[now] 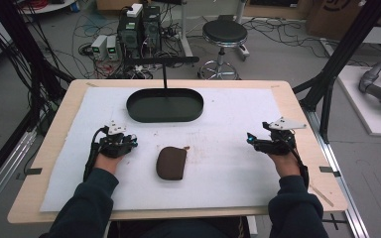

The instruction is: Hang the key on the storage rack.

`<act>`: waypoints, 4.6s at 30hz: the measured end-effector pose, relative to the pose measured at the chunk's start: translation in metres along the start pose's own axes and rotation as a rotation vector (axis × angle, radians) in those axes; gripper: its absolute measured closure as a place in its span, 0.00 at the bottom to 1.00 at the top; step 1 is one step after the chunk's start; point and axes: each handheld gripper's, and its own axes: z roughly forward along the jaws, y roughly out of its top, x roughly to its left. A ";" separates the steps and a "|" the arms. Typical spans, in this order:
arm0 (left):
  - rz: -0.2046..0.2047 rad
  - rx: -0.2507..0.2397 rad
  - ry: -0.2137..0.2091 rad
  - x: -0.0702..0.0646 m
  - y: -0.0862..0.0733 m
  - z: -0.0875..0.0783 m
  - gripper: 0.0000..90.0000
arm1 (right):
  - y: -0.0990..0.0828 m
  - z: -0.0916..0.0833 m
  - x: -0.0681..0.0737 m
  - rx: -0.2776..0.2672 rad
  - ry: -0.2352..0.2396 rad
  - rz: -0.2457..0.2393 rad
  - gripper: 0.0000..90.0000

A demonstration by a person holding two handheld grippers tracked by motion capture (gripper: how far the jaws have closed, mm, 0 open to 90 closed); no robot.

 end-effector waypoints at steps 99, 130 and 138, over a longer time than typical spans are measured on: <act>0.081 -0.309 -0.079 0.072 0.148 -0.016 0.98 | 0.002 0.007 -0.005 -0.030 0.040 0.031 0.29; -0.015 -0.276 0.054 0.096 0.184 0.022 0.97 | -0.005 0.003 -0.008 -0.027 0.035 0.050 0.29; -0.086 -0.252 0.123 0.101 0.177 0.024 0.77 | -0.006 0.002 -0.009 -0.025 0.035 0.050 0.29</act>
